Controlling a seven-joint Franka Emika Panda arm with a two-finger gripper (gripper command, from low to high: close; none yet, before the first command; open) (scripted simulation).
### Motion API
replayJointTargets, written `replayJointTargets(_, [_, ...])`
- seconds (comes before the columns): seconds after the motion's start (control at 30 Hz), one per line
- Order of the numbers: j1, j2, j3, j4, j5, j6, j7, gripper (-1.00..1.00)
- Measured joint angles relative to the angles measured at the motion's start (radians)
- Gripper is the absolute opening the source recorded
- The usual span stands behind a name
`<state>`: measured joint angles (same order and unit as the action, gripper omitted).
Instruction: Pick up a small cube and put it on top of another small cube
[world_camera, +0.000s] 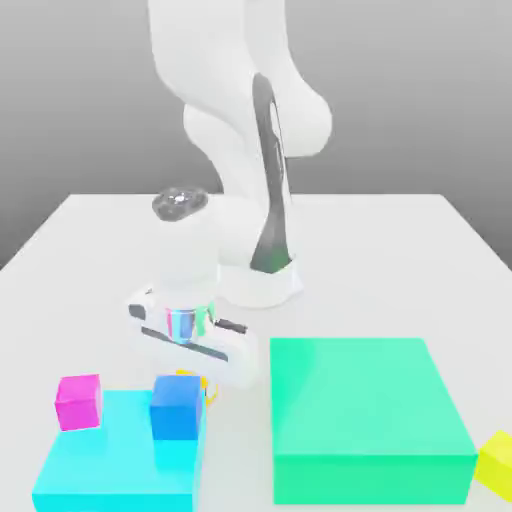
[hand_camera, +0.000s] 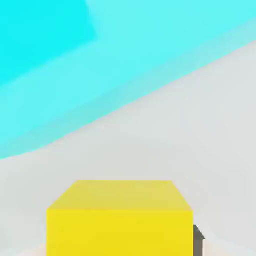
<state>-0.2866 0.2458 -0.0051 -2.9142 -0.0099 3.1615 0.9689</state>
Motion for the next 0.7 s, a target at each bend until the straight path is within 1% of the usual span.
replayJointTargets(0.23, [0.023, -0.181, -0.024, -0.029, -0.014, -0.15, 0.015, -1.0])
replayJointTargets(0.37, [0.024, -0.29, -0.024, -0.053, 0.002, -0.239, -0.002, -1.0])
replayJointTargets(0.7, [0.124, -0.249, -0.048, -0.041, 0.331, -0.27, -0.234, -1.0])
